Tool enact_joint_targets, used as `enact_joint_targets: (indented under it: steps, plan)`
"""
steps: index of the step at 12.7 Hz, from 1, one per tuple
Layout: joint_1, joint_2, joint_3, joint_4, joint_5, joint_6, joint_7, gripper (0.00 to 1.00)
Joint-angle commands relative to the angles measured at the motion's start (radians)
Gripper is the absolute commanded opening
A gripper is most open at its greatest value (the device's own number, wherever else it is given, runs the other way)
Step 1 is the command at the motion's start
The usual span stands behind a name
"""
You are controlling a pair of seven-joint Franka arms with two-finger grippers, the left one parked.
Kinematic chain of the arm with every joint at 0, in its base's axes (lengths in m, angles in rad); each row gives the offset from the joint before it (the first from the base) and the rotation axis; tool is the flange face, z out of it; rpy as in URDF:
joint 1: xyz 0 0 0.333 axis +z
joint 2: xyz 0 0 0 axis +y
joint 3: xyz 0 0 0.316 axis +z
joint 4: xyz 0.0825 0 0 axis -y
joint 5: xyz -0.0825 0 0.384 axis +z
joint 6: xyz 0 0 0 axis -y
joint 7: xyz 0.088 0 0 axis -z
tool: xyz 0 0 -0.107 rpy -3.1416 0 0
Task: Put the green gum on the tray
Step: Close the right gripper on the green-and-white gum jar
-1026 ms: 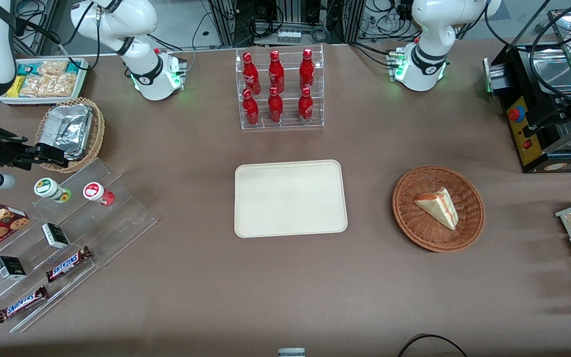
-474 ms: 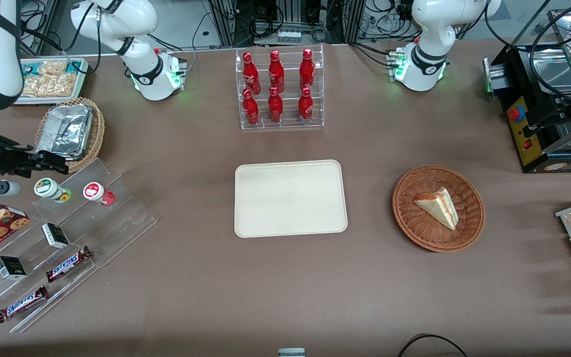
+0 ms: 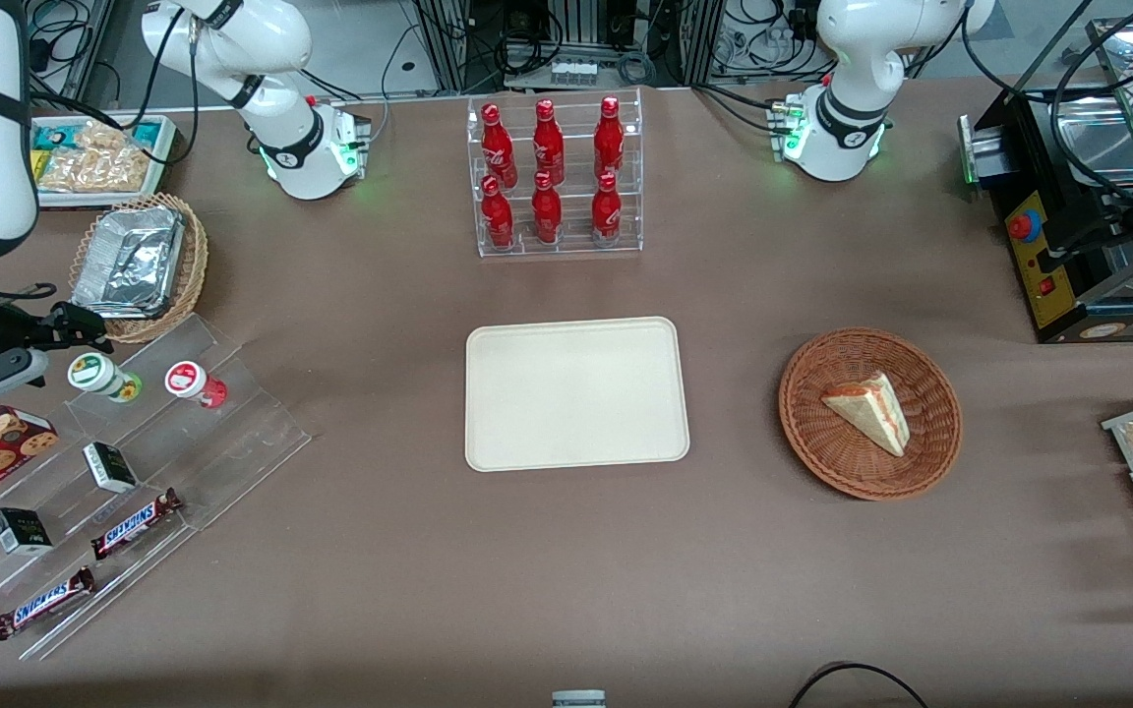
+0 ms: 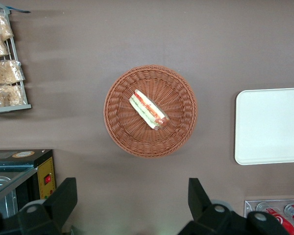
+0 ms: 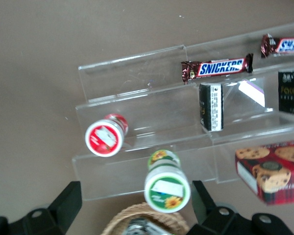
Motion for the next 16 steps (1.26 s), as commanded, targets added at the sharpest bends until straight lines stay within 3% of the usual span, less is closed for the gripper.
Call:
enact_joint_targets:
  steps: [1,9,10,11,13,14,16]
  plan:
    - [-0.034,-0.012,0.004,-0.07,-0.015,0.092,-0.172,1.0]
    - [-0.109,-0.009,0.005,-0.244,0.006,0.324,-0.302,1.0]
    - [-0.109,-0.007,0.005,-0.256,0.023,0.338,-0.303,0.95]
    - [-0.112,-0.004,0.004,-0.258,0.029,0.338,-0.306,0.76]
    - [-0.12,-0.002,0.005,-0.256,0.04,0.337,-0.305,0.14]
    - [-0.118,-0.002,0.005,-0.255,0.058,0.334,-0.302,0.0]
    - [-0.11,-0.01,0.005,-0.243,0.06,0.314,-0.291,0.0]
